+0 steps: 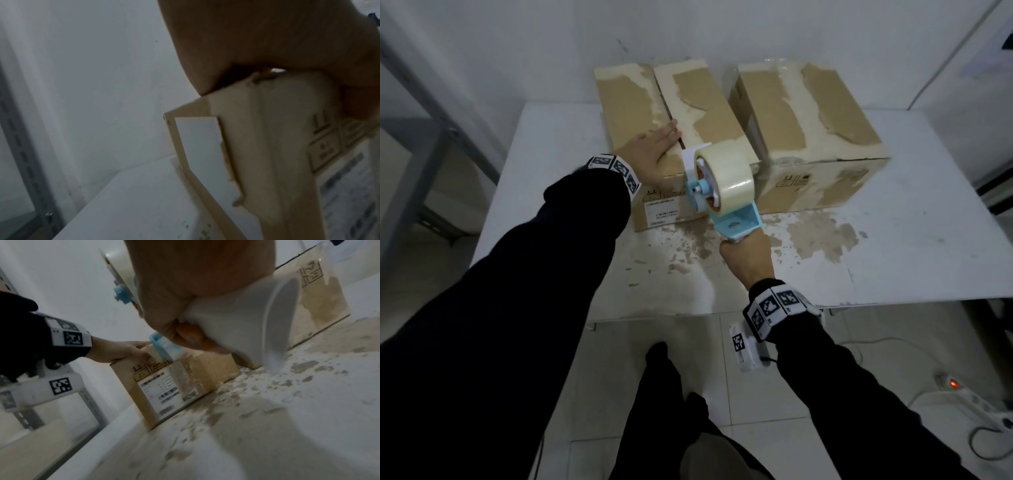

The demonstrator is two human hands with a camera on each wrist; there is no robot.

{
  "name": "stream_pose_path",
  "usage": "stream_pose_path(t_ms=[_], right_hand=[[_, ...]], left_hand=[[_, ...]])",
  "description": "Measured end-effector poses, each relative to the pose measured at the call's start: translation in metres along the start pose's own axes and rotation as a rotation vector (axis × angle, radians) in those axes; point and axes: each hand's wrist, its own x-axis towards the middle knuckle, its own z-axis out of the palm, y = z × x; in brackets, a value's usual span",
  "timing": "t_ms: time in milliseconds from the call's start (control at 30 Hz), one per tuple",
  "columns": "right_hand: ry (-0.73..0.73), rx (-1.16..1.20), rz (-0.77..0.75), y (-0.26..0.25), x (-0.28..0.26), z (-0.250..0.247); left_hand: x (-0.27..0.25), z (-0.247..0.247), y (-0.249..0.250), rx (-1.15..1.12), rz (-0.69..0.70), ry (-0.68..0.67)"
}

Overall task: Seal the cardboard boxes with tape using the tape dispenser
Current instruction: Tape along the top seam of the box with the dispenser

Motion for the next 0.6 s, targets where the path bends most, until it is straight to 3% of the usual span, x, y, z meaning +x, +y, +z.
stream_pose_path(t_ms=[133, 233, 400, 600], right_hand=[[-0.074, -0.292, 0.112, 0.039, -0.011, -0.007], [-0.009, -0.220, 0.113, 0.050, -0.005, 0.001], [-0.053, -0.113, 0.067, 0.046, 0.009, 0.004], [-0.106, 0.022, 0.014, 0.045, 0.015, -0.018]], left_hand=[[-0.005, 0.005, -0.006, 0.028, -0.045, 0.052], [-0.005, 0.014, -0.010, 0.056, -0.015, 0.117], [-0.001, 0.014, -0.011, 0.066, -0.008, 0.153], [-0.010, 0.004, -0.031, 0.077, 0.004, 0.067]])
